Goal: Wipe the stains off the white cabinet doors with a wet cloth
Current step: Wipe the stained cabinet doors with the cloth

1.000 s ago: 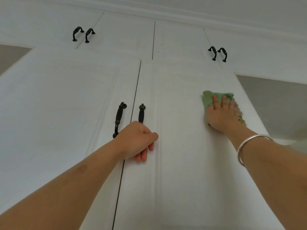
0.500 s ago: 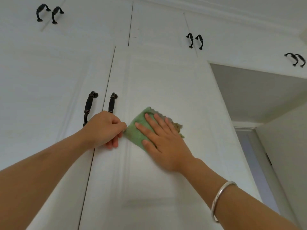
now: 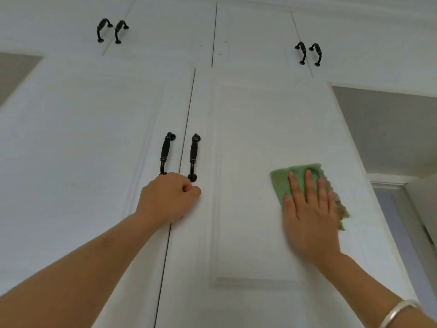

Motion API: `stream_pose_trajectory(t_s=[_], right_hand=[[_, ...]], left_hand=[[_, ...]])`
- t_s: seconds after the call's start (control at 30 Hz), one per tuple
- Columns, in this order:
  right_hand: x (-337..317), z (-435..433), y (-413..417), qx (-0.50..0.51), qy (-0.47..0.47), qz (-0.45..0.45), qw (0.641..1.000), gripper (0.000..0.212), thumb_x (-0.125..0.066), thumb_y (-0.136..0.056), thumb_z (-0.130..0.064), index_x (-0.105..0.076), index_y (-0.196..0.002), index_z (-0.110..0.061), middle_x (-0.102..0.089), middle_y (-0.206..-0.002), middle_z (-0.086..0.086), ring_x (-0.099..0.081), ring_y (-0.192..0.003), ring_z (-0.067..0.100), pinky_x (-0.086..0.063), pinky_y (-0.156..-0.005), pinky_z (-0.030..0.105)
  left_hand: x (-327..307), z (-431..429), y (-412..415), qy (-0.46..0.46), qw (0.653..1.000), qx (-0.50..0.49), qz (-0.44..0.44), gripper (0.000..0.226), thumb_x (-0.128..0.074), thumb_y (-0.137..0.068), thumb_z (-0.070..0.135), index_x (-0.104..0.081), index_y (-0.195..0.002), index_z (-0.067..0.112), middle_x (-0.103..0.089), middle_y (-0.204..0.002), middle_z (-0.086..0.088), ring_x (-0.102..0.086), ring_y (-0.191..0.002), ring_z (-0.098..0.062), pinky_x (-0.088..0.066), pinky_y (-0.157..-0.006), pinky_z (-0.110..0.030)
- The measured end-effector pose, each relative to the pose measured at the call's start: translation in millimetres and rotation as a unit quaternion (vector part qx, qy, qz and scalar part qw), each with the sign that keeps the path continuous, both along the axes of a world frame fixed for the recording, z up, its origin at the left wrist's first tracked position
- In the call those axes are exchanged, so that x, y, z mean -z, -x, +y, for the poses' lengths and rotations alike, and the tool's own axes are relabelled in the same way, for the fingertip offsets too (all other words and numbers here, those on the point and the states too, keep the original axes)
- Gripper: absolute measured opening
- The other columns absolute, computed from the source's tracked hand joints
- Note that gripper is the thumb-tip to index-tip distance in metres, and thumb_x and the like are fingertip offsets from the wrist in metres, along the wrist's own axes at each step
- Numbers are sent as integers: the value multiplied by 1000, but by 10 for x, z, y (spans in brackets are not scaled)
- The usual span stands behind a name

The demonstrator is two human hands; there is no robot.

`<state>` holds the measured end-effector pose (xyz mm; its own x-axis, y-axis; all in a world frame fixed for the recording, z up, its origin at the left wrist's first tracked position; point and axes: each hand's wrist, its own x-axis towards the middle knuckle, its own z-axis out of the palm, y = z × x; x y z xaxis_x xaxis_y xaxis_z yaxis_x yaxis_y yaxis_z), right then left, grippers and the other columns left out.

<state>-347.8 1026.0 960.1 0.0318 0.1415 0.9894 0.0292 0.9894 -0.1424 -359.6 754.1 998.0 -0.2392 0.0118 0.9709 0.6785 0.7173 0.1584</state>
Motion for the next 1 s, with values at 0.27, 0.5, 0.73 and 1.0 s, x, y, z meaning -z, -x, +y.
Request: stream_pose_trajectory(t_s=[0.27,0.5,0.73,1.0], right_hand=[[-6,-351,19,-12,-270,-89,959,52,-15,-101,-48,-17,-152,-41,-12,-161,-6,-3,-150,18,2,-120,37],[-680,-44,-22,4,3,-71,997,60,-7,-96,-51,-3,-154,-35,-1,-163,6,0,-149,30,-1,-120,46],[-638,-808,106,-20,-41,-61,997,66,-1,-90,-49,-2,-154,-34,3,-163,2,9,-149,23,11,-119,41],[-116,-1222,195,9,-217,-56,974,60,-13,-96,-41,-21,-153,-24,-21,-160,6,-10,-149,26,3,-120,40]], left_hand=[[-6,-27,54,-11,1000,4,12,32,-52,-84,30,-56,-65,4,-64,-58,-8,-59,-45,-11,-48,-60,-29],[118,-189,-62,141,974,81,-160,31,-51,-88,22,-59,-68,0,-62,-45,-4,-51,-34,-15,-45,-45,-21],[247,-349,-15,131,967,106,-189,29,-50,-85,19,-57,-60,5,-63,-47,-5,-55,-37,-18,-46,-48,-18],[275,-344,-12,78,983,102,-130,29,-51,-83,21,-63,-65,2,-65,-48,-2,-60,-40,-15,-51,-56,-21]])
